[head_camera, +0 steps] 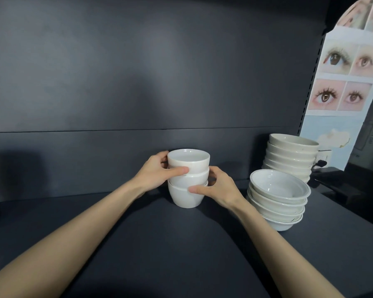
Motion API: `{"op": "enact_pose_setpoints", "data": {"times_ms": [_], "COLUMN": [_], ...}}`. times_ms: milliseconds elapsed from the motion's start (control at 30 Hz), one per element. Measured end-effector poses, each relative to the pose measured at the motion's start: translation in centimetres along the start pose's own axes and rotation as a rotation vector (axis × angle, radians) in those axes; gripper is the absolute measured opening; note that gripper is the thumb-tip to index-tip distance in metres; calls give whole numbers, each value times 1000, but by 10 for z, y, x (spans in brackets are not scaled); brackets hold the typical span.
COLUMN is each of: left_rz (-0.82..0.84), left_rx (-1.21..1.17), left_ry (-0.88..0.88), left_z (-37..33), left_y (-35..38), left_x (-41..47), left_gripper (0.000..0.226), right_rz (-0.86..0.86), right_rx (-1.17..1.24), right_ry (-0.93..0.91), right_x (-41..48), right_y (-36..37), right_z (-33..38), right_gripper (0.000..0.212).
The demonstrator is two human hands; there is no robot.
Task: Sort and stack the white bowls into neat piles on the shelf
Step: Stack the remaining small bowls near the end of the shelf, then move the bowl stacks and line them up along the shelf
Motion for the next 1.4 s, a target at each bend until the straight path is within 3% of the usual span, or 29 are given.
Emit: {"op": "enact_pose_setpoints", "data": {"times_ms": [100, 333, 467, 667, 967, 1267, 1400], "left_rz": [-10, 18, 124, 103, -136, -228, -266], "left_rx": [129, 553, 823, 1059, 1140, 1132, 1125], "left_ry": [-44, -50, -37, -18, -158, -379, -368], "left_z": [-6, -25, -41, -69, -82, -64, -66], "left_y": [-11, -30, -40, -69, -130, -192, -225], "left_x": [-2, -20, -42, -90, -208, -336, -373], "left_gripper": [53, 39, 48, 61, 66, 67, 63], "right_rz": [40, 120, 156, 202, 351, 519, 527], "right_rx": [-73, -404, -623, -760, -773, -702, -672], "right_ry": [23, 69, 13, -114, -370, -539, -603], "right_x": [0, -7, -18, -32, -67, -116, -130], "right_y": [-4, -18, -28, -31, 25, 118, 153], "right_z": [7, 28, 56, 110, 183, 242, 281], "right_gripper": [71, 71, 66, 67, 62, 63, 59]}}
Point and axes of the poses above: each hand's wrist, its own x-axis towards the middle knuckle, its own y-axis out of the palm, z = x × y, the point moved 1 cm from there along x, towards the middle knuckle, and after that the axes turned 6 degrees about -y, right-handed, at the moved point
